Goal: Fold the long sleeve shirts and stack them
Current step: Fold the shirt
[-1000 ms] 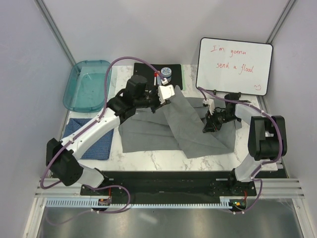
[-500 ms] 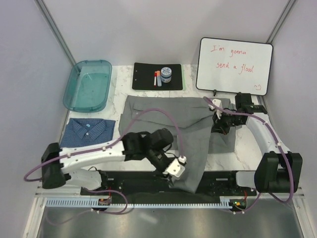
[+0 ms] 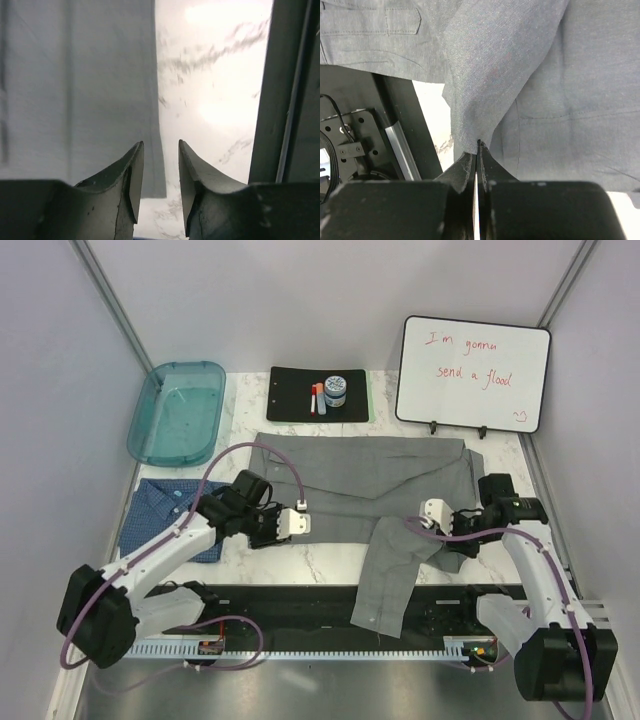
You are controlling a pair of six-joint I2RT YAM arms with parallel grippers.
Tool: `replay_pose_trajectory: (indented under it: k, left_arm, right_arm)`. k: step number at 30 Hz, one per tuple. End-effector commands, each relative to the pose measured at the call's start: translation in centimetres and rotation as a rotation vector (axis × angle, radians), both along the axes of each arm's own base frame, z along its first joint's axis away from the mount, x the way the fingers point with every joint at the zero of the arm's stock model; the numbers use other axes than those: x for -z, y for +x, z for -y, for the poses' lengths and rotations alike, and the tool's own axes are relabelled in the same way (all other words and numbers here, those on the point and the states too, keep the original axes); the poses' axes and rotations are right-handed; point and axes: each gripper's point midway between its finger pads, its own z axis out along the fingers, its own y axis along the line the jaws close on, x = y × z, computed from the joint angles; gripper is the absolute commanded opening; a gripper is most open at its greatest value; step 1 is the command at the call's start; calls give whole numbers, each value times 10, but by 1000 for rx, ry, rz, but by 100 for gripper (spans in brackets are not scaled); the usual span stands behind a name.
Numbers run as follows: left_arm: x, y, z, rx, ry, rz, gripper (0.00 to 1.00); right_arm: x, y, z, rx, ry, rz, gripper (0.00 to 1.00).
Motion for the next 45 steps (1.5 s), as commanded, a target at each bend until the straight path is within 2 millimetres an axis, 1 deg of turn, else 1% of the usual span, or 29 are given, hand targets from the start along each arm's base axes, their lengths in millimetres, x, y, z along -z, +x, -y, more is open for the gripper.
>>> replay_pose_trajectory:
  k: [1,3,4,5,6,9,10,14,17,18,20,21,24,26,27,28,29,30,32,33,35,36,37,38,40,41,43,44,45]
  left_arm:
    - [47,15,-48,-5,229,41,41]
    - [54,23,-56,-29,245,52,41]
    - [60,23,-60,-27,263,58,41]
    - [61,29,-61,-21,267,83,41]
    - [64,29,-63,-18,275,86,41]
    - [75,24,-67,-6,297,64,41]
    - [80,19,-69,2,309,46,41]
    - [92,7,-77,37,335,28,41]
    - [99,-6,-87,60,367,11,35]
    - [103,-14,-92,68,380,-9,26]
    - [101,-20,-93,82,373,-7,17]
    - [100,-26,-95,88,373,-23,9]
    - [86,-29,-88,89,325,-19,2]
    - [74,-31,-83,92,297,-23,2]
    - [63,-31,-79,93,279,-31,2]
    - [56,-30,-77,93,267,-31,2]
    - [48,-29,-75,96,254,-24,2]
    - [30,-19,-67,98,220,8,2]
    - [15,-17,-64,94,198,-2,2]
    - [1,-11,-58,101,173,15,2]
    - [-8,-5,-54,93,163,18,2]
    - [-13,3,-51,97,163,24,2]
    - [-14,8,-52,91,164,24,2]
    - [-19,17,-50,81,158,42,2]
    - [-16,32,-54,50,163,19,2]
    - [-23,44,-53,35,149,42,2]
    - [-20,61,-59,5,153,27,2]
    - [-28,73,-58,-5,139,51,2]
    - [-29,80,-58,-11,134,50,2]
  right_arm:
    - [-6,-10,4,-46,-27,34,0]
    - [-8,-13,5,-39,-37,38,0]
    - [-8,-15,7,-38,-46,37,0]
    - [-9,-16,7,-40,-50,43,0]
    - [-8,-19,7,-38,-52,36,0]
    - [-14,-16,10,-27,-64,62,0]
    - [-17,-16,10,-25,-65,67,0]
    - [-23,-17,12,-11,-76,73,0]
    - [-34,-18,11,-15,-74,111,0]
    - [-37,-21,11,-15,-71,114,0]
    - [-43,-24,11,-28,-76,151,0]
    - [-45,-28,11,-32,-78,152,0]
    - [-54,-32,12,-29,-86,202,0]
    - [-63,-31,12,-15,-88,243,0]
    - [-74,-28,13,-9,-91,279,0]
    - [-79,-25,13,-2,-90,297,0]
    - [-86,-18,14,12,-92,330,0]
    - [-98,-12,14,39,-89,358,0]
    - [-107,1,17,50,-100,374,0]
    - [-118,7,17,50,-97,399,0]
    - [-126,22,14,51,-75,397,0]
    - [-134,29,12,48,-67,413,0]
    - [-132,37,12,46,-62,390,0]
    - [-139,46,12,42,-63,414,0]
    - [-137,60,13,26,-72,400,0]
    - [-142,69,12,19,-69,420,0]
    - [-142,82,11,-2,-63,420,0]
    - [-146,91,9,-9,-56,440,0]
    - [-142,100,9,-14,-55,423,0]
